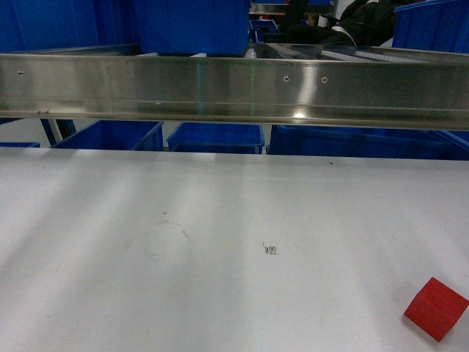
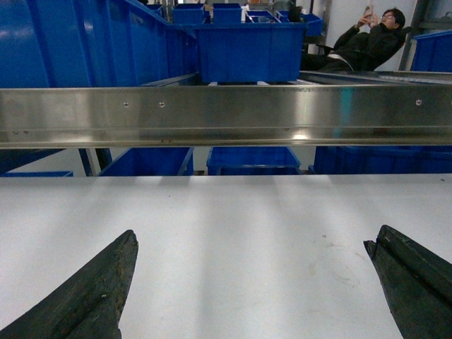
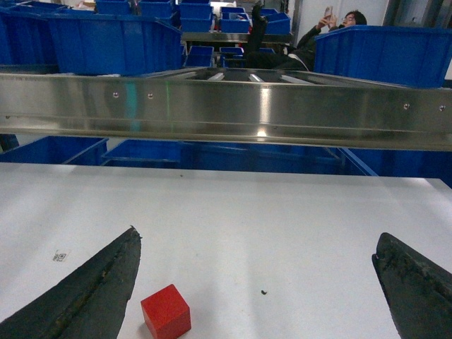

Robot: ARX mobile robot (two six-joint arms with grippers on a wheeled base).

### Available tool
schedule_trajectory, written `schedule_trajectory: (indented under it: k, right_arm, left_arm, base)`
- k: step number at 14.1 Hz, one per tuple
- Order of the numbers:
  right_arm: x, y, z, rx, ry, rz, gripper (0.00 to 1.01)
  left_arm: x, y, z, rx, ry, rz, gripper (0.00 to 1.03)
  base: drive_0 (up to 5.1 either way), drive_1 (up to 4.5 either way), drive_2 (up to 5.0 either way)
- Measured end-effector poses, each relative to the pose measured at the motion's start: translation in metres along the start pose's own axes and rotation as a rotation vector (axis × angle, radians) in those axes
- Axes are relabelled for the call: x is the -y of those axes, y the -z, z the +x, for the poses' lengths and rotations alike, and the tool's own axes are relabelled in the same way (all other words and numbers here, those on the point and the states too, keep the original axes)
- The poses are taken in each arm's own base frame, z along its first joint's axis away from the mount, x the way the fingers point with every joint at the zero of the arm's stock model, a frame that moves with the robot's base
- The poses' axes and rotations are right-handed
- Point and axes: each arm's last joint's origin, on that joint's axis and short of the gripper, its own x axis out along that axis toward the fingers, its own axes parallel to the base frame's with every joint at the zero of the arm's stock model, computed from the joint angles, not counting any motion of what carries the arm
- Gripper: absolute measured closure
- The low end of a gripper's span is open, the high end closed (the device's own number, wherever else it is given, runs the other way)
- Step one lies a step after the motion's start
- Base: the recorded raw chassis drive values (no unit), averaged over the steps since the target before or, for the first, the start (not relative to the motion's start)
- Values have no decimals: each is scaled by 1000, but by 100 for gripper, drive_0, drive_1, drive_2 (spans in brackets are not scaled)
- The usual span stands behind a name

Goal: Place magnetic block on left shelf second layer

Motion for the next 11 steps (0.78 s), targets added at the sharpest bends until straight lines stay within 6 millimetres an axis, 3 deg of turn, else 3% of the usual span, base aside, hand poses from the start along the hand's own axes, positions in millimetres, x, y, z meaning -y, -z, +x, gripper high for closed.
schedule_trajectory:
  k: [7,9,11]
  right_arm:
    - [2,-5,8,40,-21,8,3]
    - [10,2,40,-28,-8,25,3]
    - [0,-3,85,-81,-97,19,3]
  left_arm:
    - [0,0,0,0,0,0,5]
    - [0,0,0,-1,-1,0,5]
    - [0,0,0,0,0,0,5]
  base:
    - [0,0,0]
    - [0,0,0]
    - [0,0,0]
